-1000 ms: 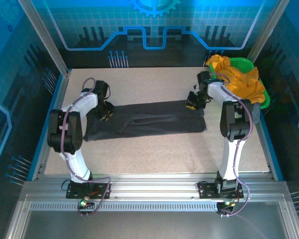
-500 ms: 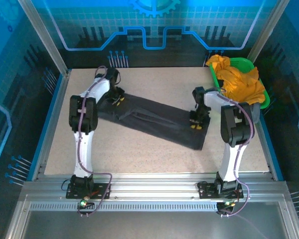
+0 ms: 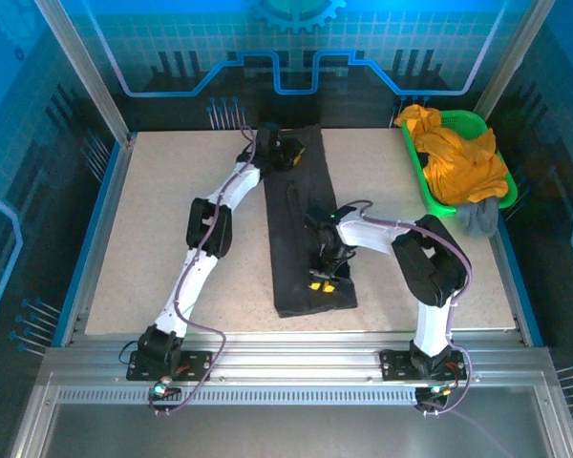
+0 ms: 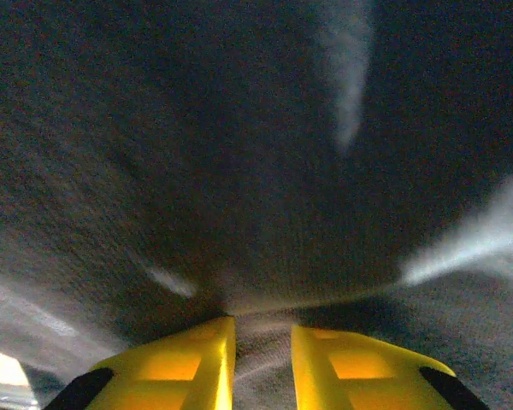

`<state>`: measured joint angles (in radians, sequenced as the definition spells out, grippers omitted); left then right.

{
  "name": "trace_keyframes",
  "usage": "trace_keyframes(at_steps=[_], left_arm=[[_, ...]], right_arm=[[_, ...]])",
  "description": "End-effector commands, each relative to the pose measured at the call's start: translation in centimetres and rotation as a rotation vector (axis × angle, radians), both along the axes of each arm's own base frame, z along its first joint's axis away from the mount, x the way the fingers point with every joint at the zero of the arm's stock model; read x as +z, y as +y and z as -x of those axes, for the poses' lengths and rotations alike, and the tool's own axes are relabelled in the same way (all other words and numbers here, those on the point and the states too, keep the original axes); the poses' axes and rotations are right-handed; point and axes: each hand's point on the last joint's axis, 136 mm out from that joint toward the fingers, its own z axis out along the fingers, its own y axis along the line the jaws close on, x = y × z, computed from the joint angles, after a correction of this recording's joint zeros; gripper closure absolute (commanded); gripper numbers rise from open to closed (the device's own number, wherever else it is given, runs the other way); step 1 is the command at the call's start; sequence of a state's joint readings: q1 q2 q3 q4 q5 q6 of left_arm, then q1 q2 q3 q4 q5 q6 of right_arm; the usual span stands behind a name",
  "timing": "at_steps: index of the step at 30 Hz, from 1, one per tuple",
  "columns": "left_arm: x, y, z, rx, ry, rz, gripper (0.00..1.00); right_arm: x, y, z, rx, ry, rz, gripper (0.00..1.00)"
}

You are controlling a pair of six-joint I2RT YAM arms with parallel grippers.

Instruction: Fold and stack the t-shirts

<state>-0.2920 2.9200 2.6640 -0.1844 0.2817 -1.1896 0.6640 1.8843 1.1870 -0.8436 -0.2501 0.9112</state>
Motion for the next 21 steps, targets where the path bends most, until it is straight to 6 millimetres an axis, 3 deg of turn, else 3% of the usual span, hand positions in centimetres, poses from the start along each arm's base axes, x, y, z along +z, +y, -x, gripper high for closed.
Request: trace_keyframes(at_steps=[1, 6, 9, 12, 15, 17, 21], left_arm=[[3.9, -0.9, -0.6, -0.014, -0.058, 0.106, 0.64], [12.3, 0.3, 1.3, -0.052, -0.124, 0.016, 0.53], [14.6, 1.9, 5.0, -0.048, -0.079, -0.112, 0.52], [13.4, 3.6, 10.4, -0.056, 0.030, -0.169, 0.53], [9.7, 5.2, 18.2, -0.114, 0.205, -0.204, 0.54], [7.5, 6.1, 23.9, -0.179, 0.309, -0.219, 0.54], [3.6, 7.3, 35.5, -0.333, 0.513, -0.227, 0.54]], right_arm=[[1.0, 1.8, -1.3, -0.066, -0.021, -0.070, 0.71], [4.4, -0.6, -1.9, -0.080, -0.104, -0.089, 0.61], [6.3, -3.9, -1.8, -0.097, -0.173, -0.078, 0.54], [6.4, -7.2, -0.8, -0.122, -0.197, -0.086, 0.50], [5.1, -9.6, 1.1, -0.119, -0.155, -0.081, 0.49], [3.8, -10.0, 2.5, -0.091, -0.119, -0.090, 0.48], [1.9, -8.8, 3.5, -0.037, -0.068, -0.137, 0.47]])
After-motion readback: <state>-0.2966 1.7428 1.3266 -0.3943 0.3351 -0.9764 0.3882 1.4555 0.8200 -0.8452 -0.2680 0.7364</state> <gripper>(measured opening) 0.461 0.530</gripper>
